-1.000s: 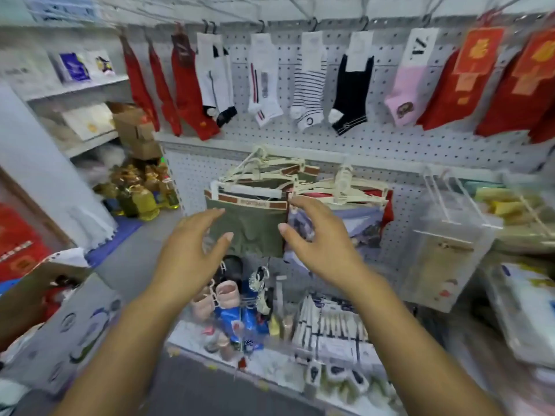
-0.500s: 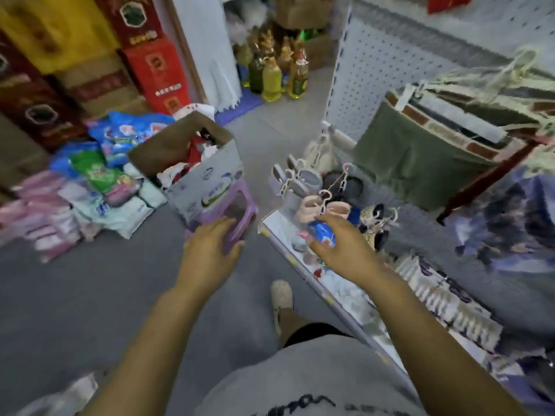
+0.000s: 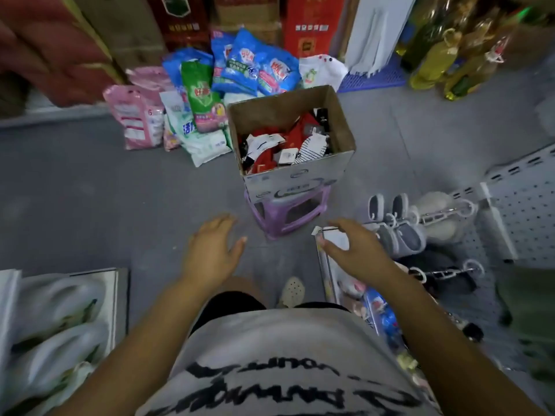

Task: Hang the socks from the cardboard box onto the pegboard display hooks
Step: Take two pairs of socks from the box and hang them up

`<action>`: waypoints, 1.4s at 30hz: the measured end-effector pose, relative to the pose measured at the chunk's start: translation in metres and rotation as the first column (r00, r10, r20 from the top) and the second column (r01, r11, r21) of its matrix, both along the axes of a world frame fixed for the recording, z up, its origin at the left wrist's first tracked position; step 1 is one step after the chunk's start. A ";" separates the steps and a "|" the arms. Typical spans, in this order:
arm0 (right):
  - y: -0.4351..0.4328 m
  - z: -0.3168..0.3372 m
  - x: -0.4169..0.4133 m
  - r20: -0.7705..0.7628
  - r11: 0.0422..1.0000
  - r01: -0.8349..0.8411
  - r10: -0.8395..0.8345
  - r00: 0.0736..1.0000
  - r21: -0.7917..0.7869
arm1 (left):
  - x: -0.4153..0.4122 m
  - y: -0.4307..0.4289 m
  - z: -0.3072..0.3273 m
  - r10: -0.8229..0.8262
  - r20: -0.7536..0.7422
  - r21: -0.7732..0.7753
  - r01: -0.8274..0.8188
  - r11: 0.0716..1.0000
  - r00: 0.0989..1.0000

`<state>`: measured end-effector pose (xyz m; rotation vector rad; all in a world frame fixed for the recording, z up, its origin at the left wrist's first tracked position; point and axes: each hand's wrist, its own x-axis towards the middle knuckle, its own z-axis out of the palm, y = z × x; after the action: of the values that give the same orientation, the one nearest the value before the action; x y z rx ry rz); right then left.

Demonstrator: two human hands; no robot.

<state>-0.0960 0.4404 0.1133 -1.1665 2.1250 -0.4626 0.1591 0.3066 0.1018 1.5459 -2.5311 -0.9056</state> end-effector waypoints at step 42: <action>-0.370 -0.227 -0.141 0.165 0.873 0.029 -0.125 0.978 0.486 | -0.164 -0.275 -0.158 0.579 0.107 0.644 -0.500 0.578 0.808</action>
<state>-0.2366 0.0708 -0.1137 -0.7202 1.9651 -0.0597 -0.0048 0.0319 -0.0559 2.1619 -1.4940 -1.7847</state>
